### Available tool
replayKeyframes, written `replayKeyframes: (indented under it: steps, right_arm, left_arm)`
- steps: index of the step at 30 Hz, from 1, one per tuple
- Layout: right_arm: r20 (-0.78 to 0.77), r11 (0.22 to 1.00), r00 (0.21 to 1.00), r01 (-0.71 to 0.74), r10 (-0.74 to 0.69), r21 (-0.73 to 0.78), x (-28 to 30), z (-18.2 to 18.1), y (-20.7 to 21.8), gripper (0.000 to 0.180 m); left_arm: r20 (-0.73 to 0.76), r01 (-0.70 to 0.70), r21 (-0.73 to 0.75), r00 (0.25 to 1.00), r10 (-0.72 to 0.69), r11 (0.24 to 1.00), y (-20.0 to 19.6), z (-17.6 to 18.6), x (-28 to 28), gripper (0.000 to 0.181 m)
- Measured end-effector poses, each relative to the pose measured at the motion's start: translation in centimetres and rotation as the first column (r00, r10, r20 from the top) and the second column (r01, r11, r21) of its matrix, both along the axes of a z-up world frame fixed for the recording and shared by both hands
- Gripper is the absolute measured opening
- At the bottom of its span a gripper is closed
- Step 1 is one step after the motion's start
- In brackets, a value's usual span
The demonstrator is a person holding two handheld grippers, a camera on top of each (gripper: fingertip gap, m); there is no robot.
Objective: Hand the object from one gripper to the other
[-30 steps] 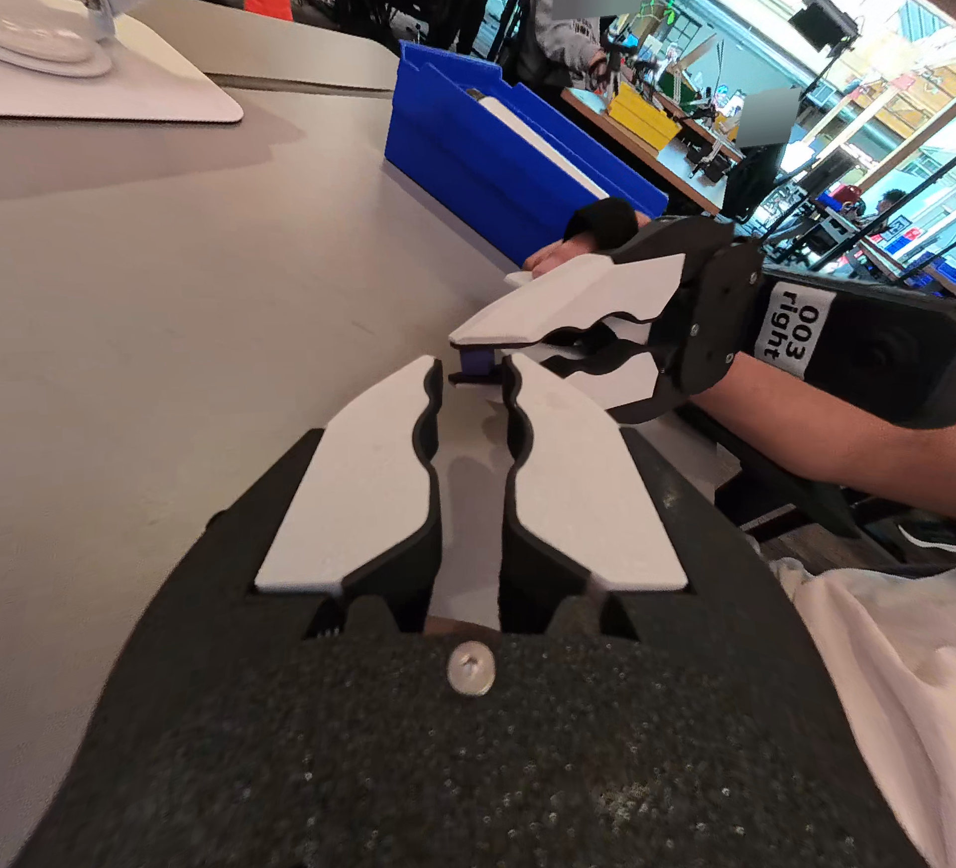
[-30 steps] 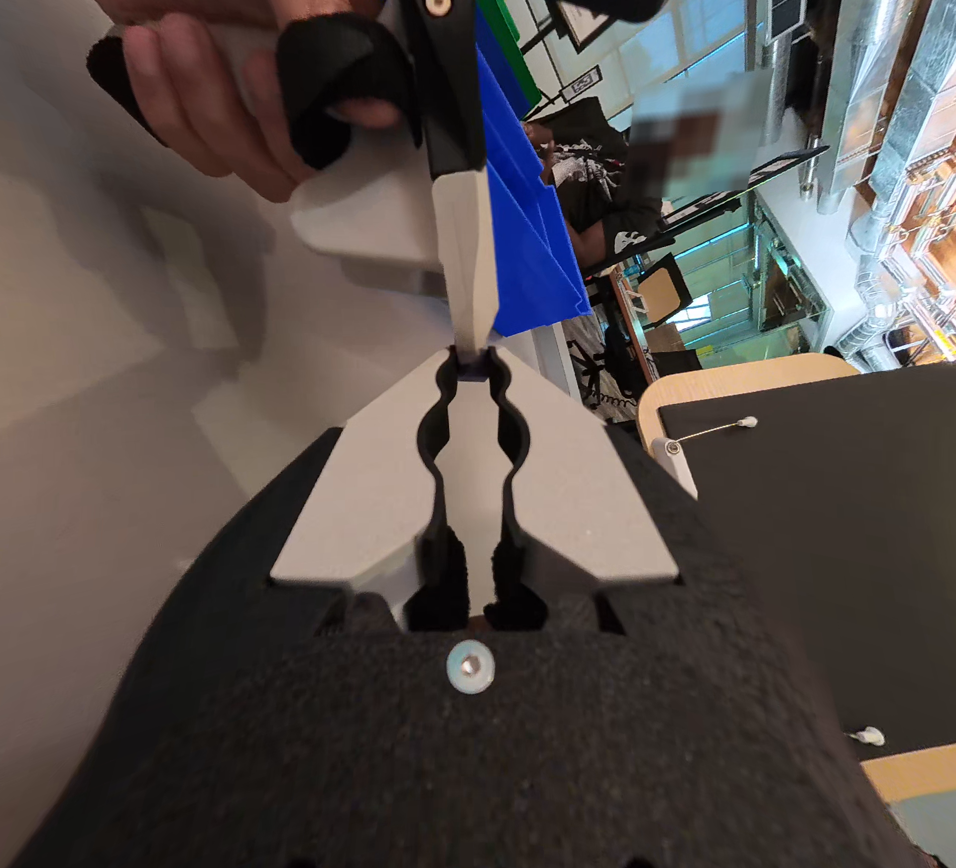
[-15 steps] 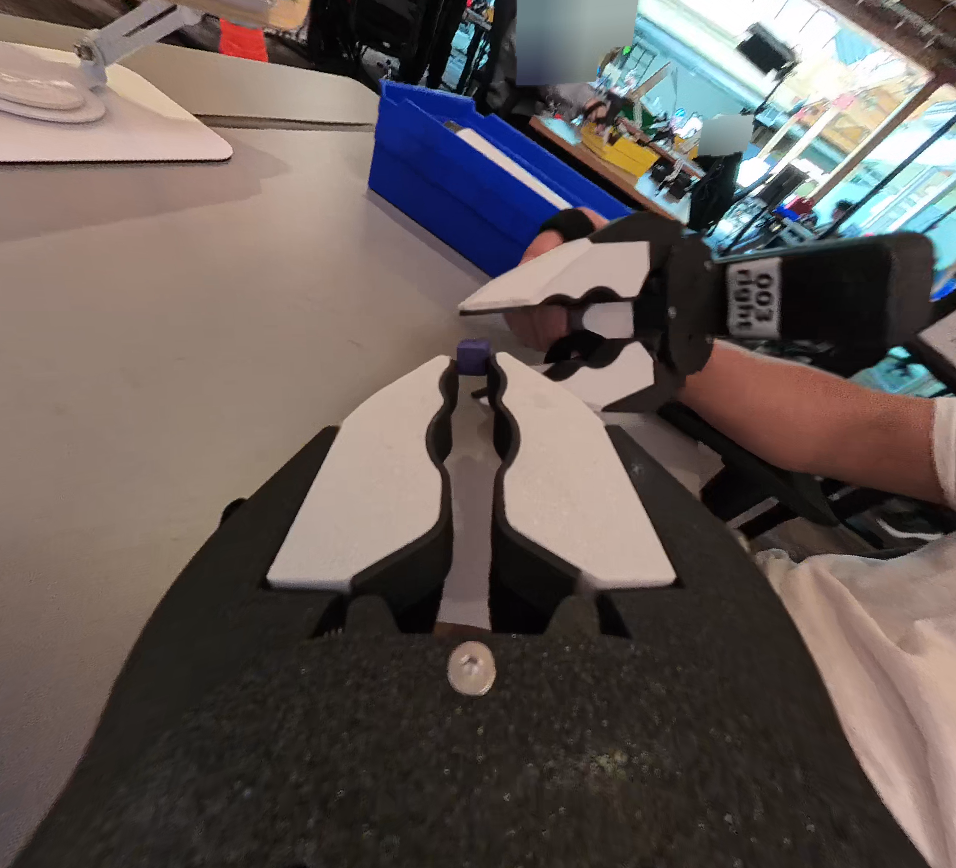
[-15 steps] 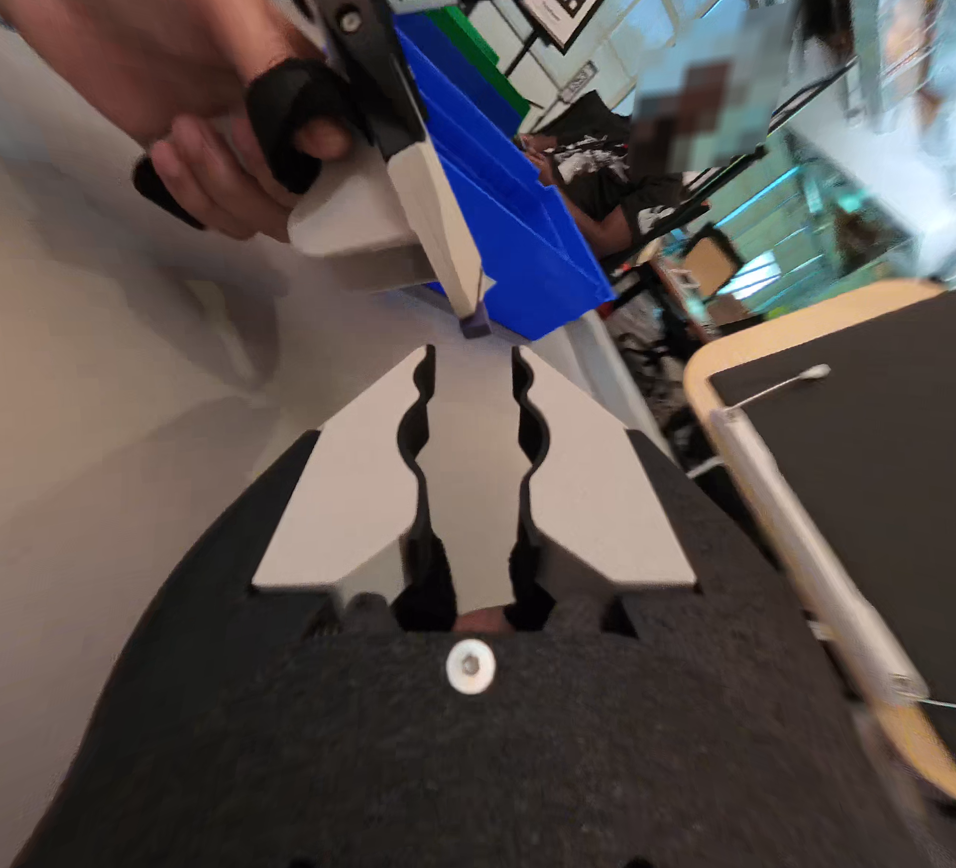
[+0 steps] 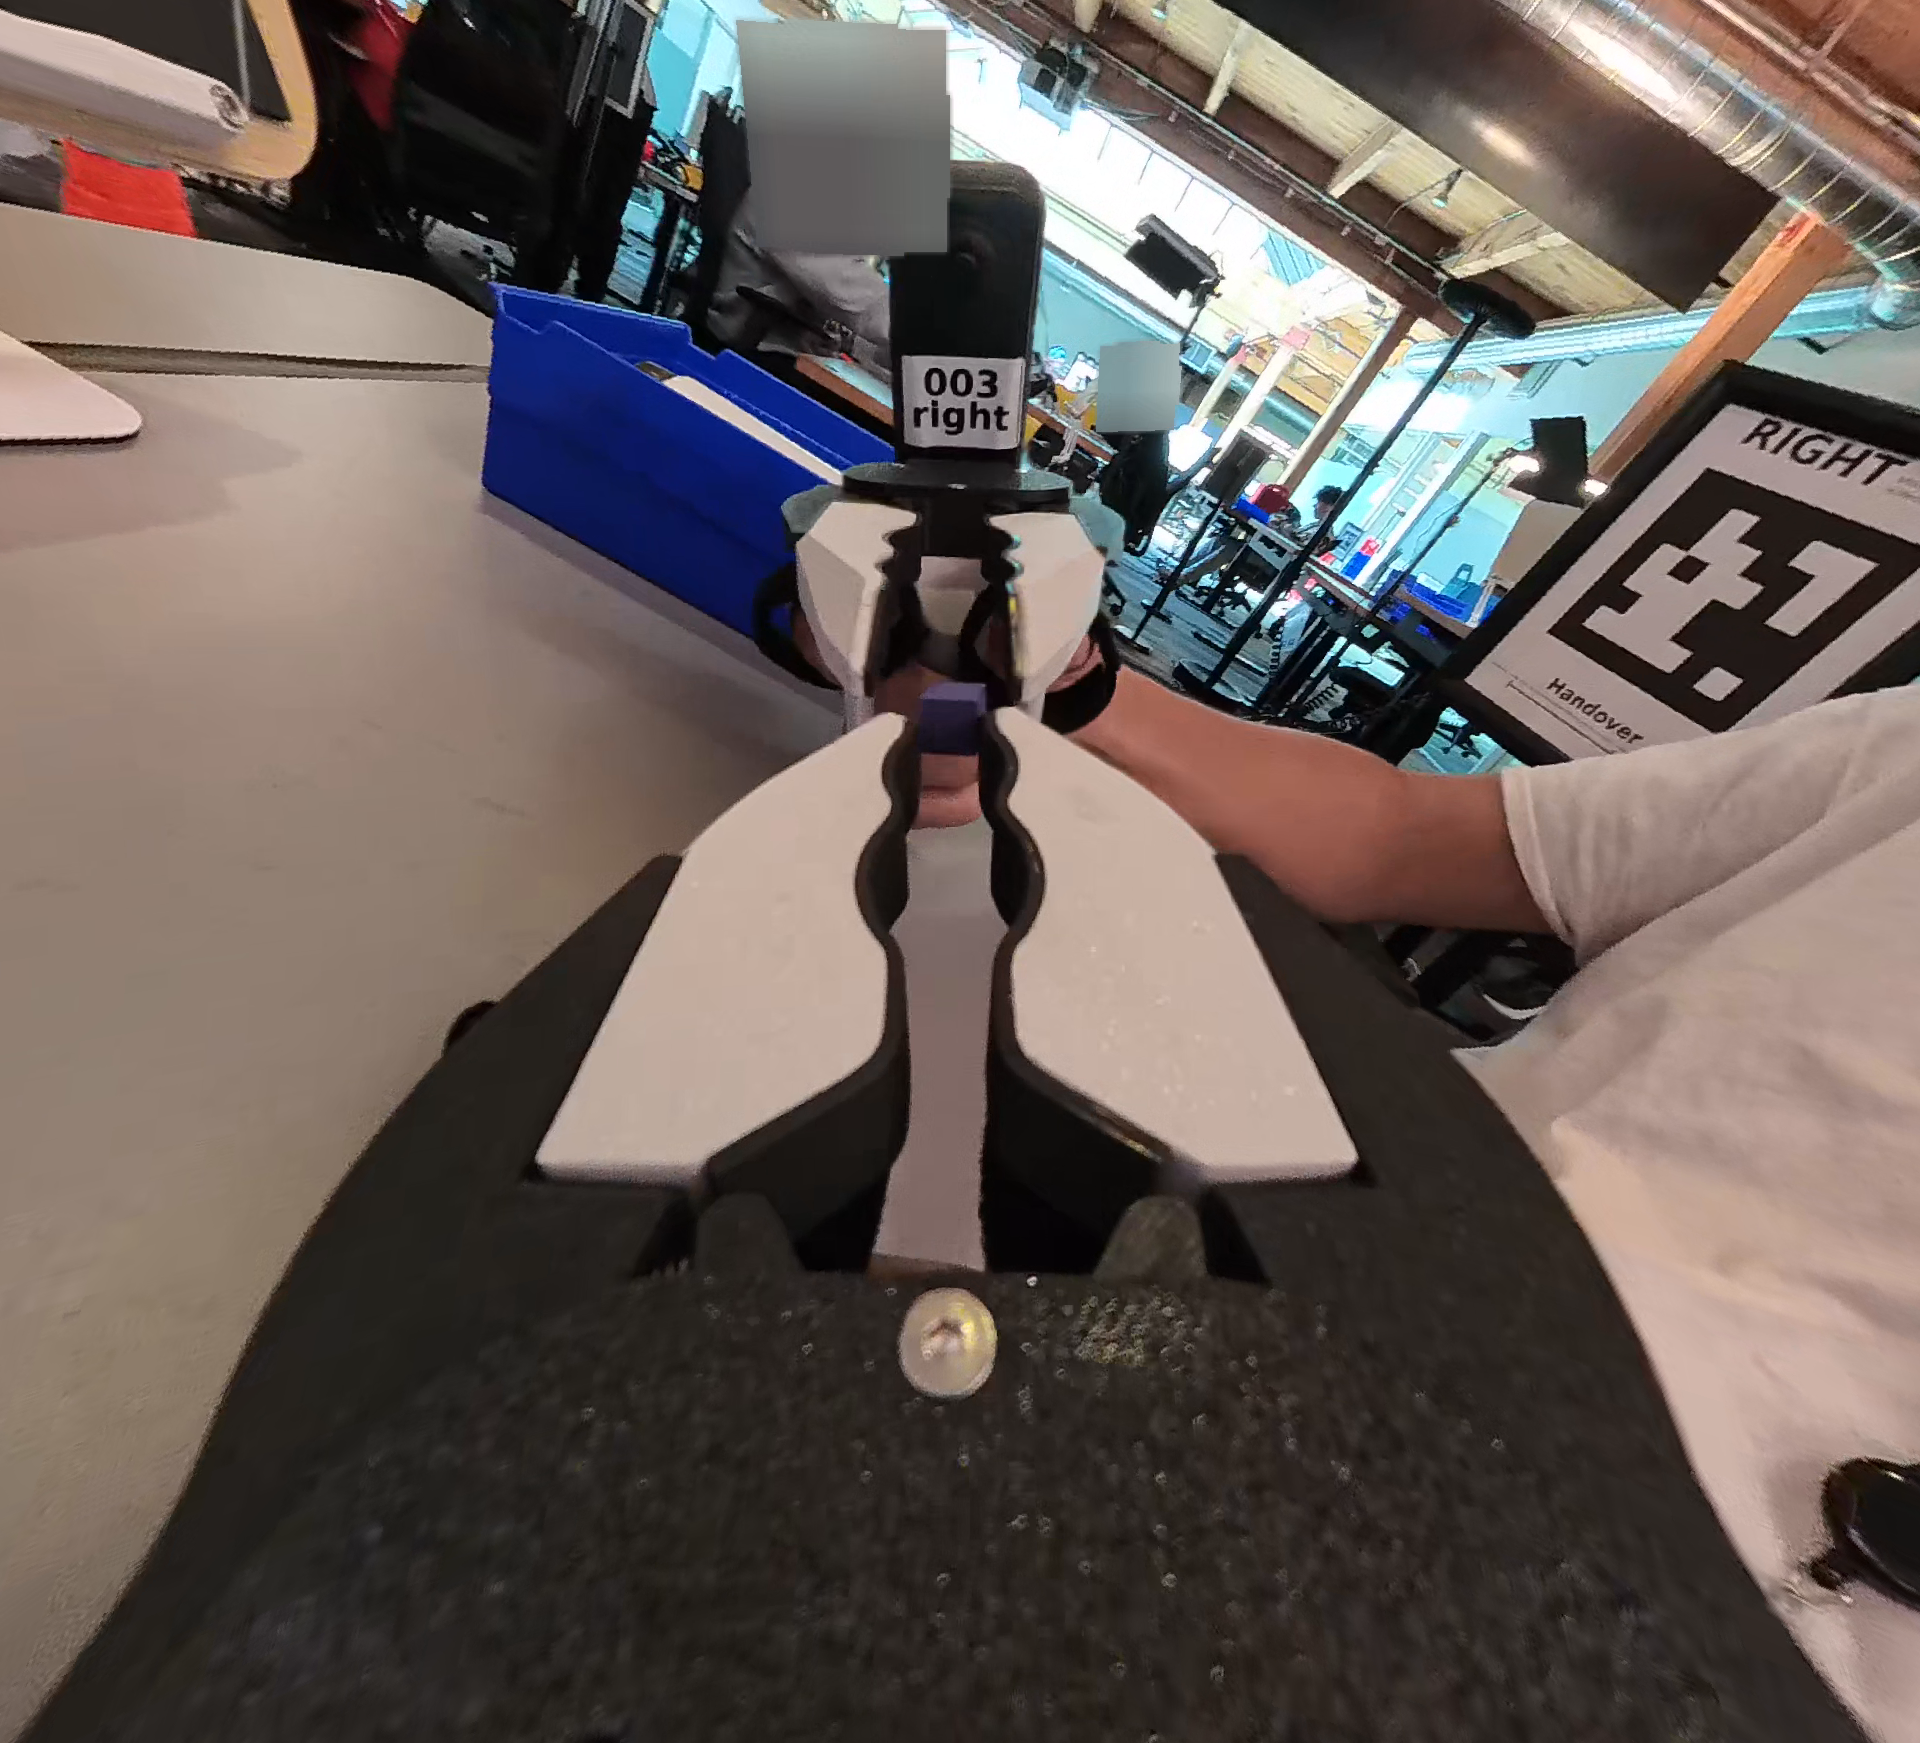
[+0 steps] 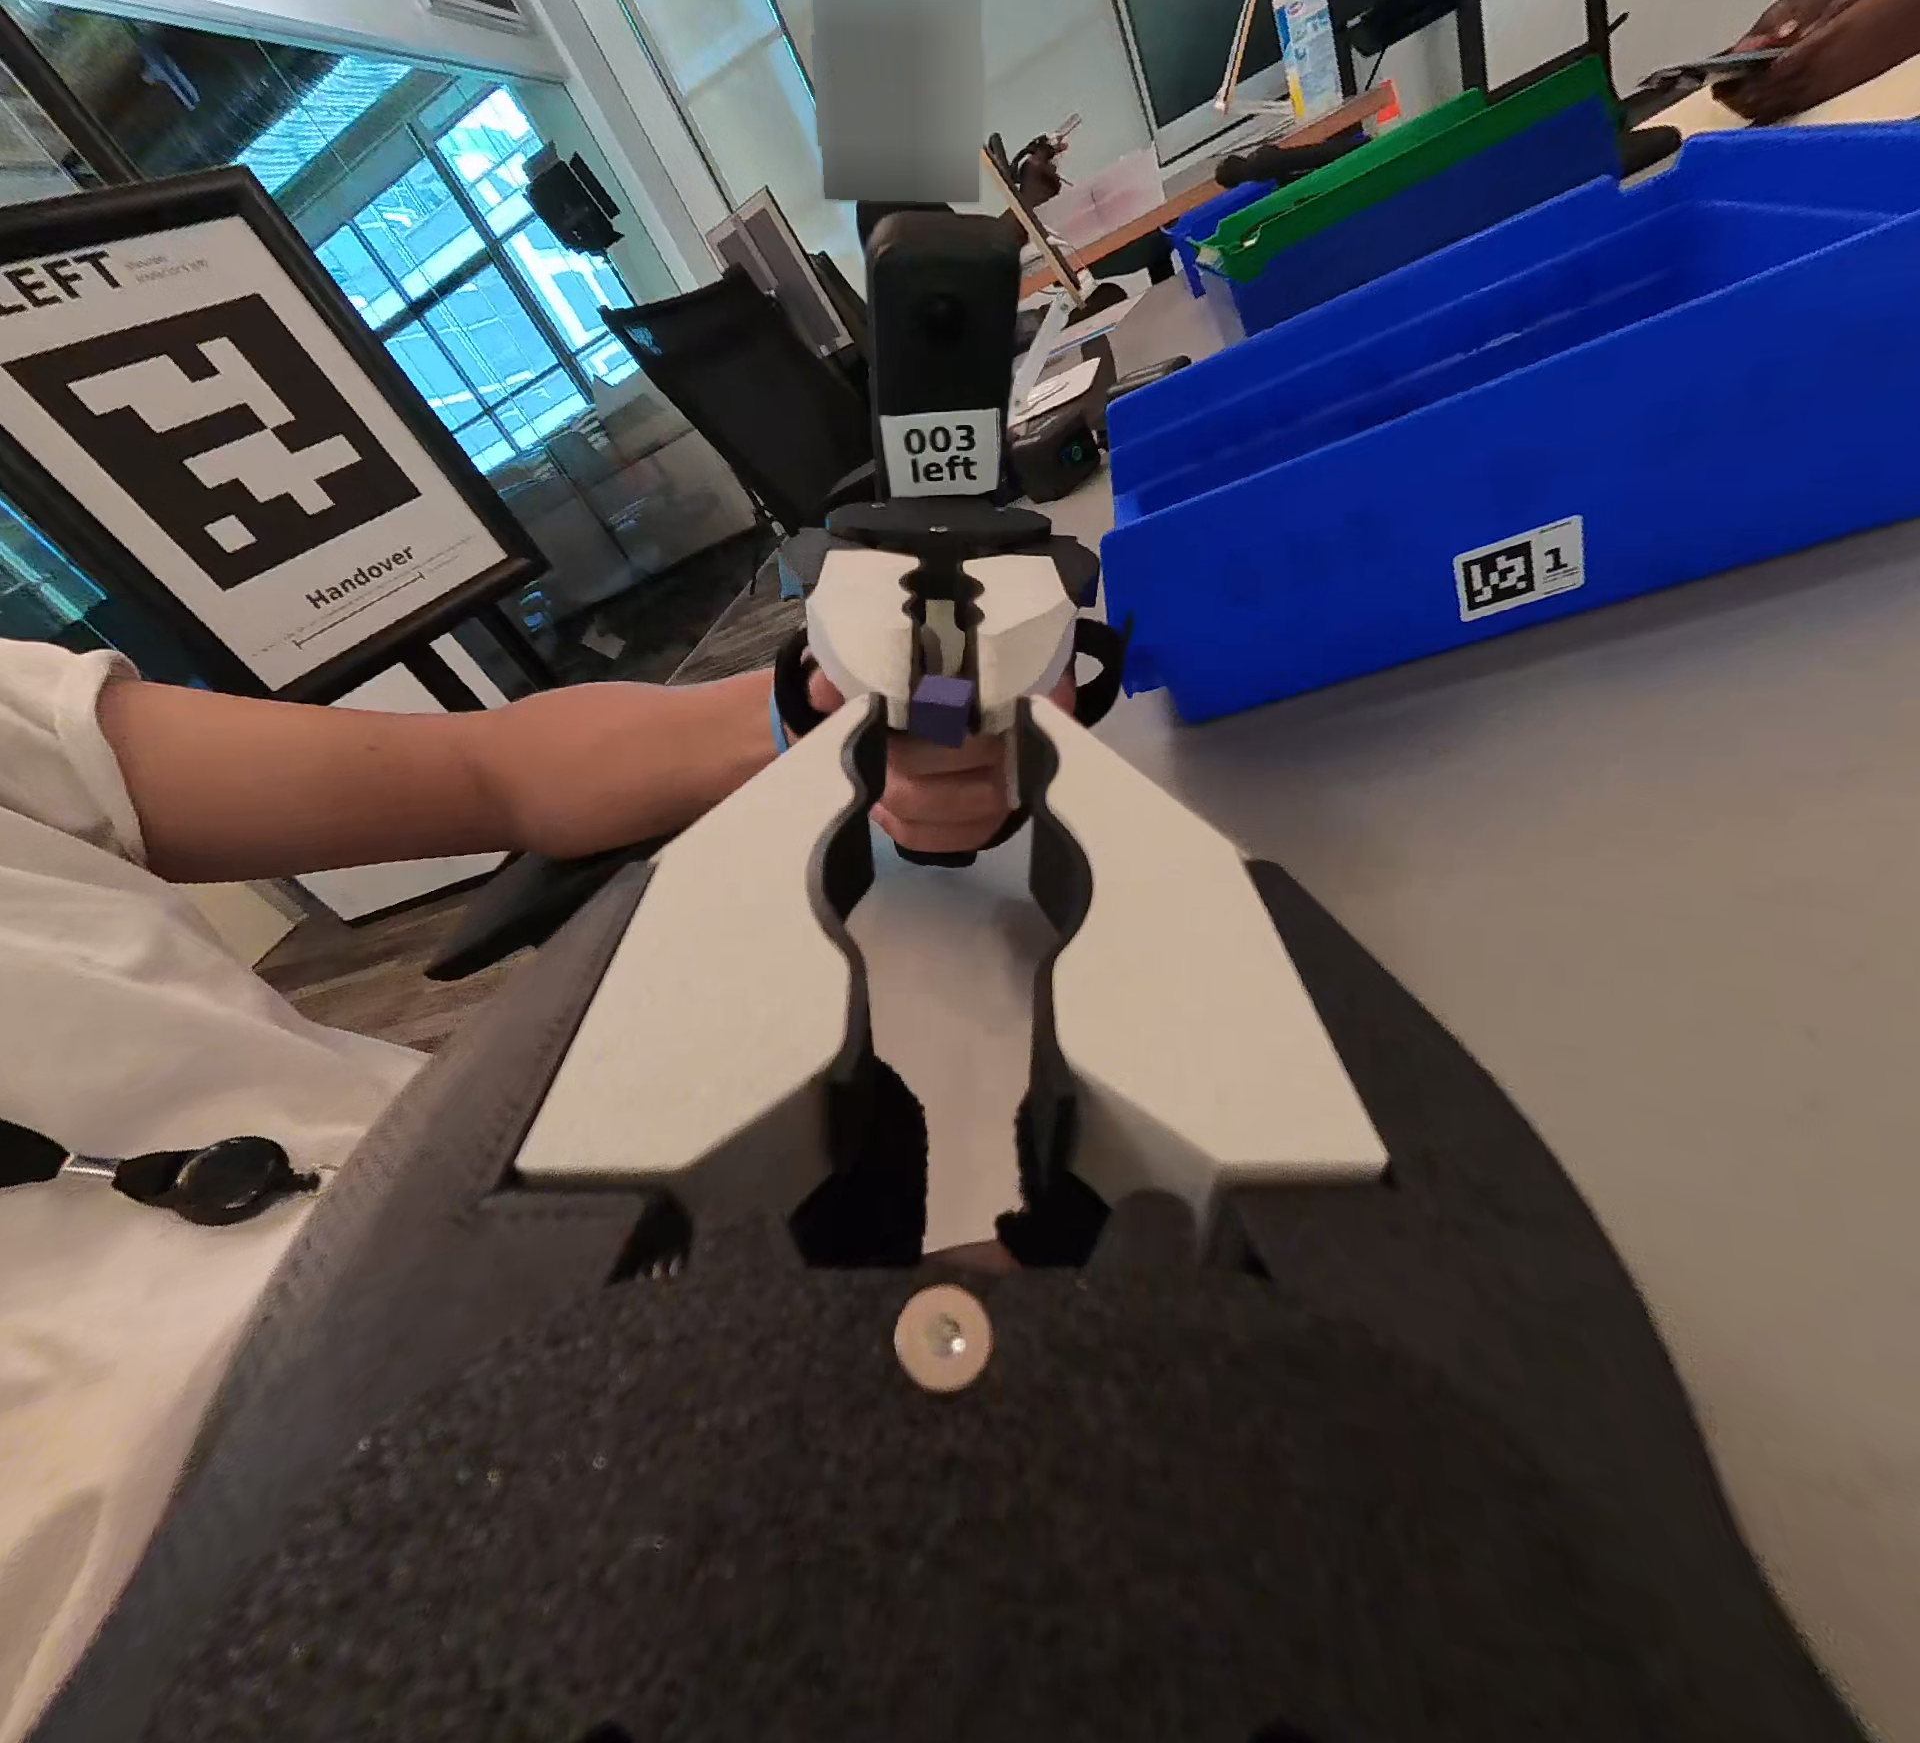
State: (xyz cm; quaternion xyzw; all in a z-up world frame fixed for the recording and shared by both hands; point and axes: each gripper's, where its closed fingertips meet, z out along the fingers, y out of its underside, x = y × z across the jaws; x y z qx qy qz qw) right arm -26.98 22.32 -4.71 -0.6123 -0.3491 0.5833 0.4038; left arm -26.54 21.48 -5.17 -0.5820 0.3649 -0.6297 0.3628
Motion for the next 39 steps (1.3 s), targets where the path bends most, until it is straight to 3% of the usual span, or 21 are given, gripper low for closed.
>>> replayKeyframes:
  steps: [7,17,20,22,24,26,29,33,39]
  right_arm:
    - [0.022,1.0,1.0,-0.007,0.007,-0.008,-0.3,-0.6,0.0,0.01]
    - [0.012,0.999,1.0,-0.02,0.02,-0.027,-0.2,-0.8,0.0,0.01]
    - [-0.025,0.994,0.999,-0.024,0.022,-0.11,-0.1,-0.7,0.5,0.01]
    - [-0.064,0.979,0.998,-0.017,0.004,-0.202,0.3,-0.7,1.2,0.01]
    - [-0.088,0.948,0.996,-0.023,-0.005,-0.318,0.7,-1.1,2.0,0.009]
    - [-0.107,0.875,0.994,-0.079,0.031,-0.478,0.8,-2.1,2.0,0.009]
    - [-0.152,0.755,0.985,-0.162,0.084,-0.635,0.9,-3.3,1.6,0.01]
    - [-0.258,0.647,0.946,-0.322,0.195,-0.692,1.1,-2.6,-0.1,0.009]
    - [-0.26,0.618,0.927,-0.374,0.27,-0.691,0.9,-2.8,-1.4,0.009]
  left_arm:
    - [-0.021,-0.045,0.022,0.999,0.045,0.999,0.4,-0.2,0.2,0.01]
    - [-0.037,-0.049,0.041,0.998,0.051,0.998,0.3,-0.4,0.3,0.01]
    - [-0.053,-0.088,0.098,0.994,0.094,0.991,0.6,-0.4,0.3,0.01]
    - [-0.102,-0.133,0.188,0.983,0.154,0.973,1.1,-0.9,0.3,0.026]
    - [-0.156,-0.191,0.349,0.953,0.258,0.918,1.9,-1.8,0.1,0.047]
    - [-0.151,-0.198,0.53,0.935,0.322,0.824,1.8,-2.0,0.2,0.055]
    - [-0.125,-0.16,0.699,0.932,0.339,0.697,0.4,-2.1,0.9,0.047]
    - [-0.162,-0.125,0.711,0.928,0.334,0.692,-0.1,-2.7,1.5,0.042]
    - [-0.131,-0.137,0.687,0.943,0.306,0.714,-0.4,-2.1,1.5,0.033]
